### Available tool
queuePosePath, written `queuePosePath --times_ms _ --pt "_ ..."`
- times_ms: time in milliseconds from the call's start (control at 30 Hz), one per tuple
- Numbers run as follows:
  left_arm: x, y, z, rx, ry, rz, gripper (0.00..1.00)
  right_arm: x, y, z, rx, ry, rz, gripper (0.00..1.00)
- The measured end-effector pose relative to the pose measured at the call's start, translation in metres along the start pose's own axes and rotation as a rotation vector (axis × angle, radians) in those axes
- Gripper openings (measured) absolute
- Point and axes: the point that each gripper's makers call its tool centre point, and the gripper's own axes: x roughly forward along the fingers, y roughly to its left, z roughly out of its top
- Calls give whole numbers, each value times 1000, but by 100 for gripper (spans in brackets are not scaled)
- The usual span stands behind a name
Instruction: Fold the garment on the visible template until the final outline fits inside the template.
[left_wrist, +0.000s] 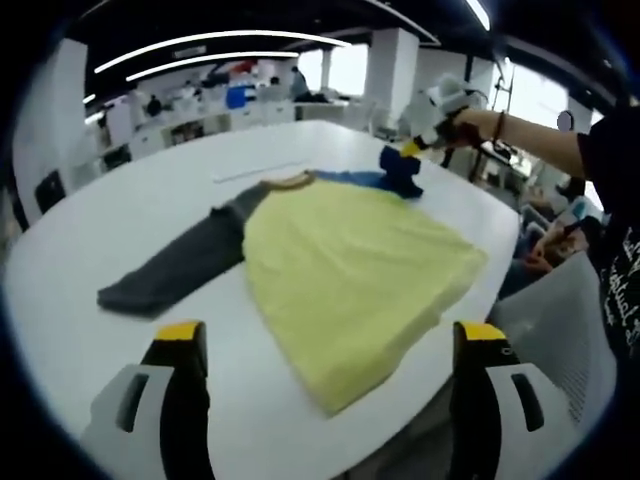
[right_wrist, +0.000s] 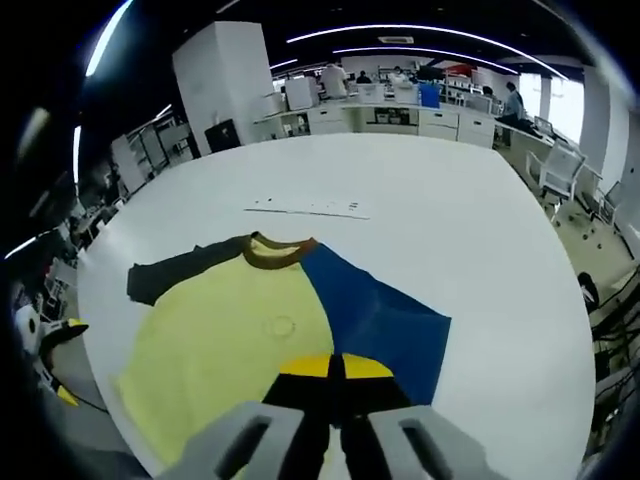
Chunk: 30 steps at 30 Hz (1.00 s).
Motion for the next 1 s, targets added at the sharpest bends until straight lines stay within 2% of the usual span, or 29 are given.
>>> queuePosePath --times_ms 433,533,1000 --pt "1 -2 -4 19 21 0 99 13 36 10 -29 -2 48 0" --pt "3 -3 -3 18 19 -1 99 16 43 12 -57 -1 45 0" --pt "3 -5 -7 19 32 -6 99 35 73 26 -86 3 103 0"
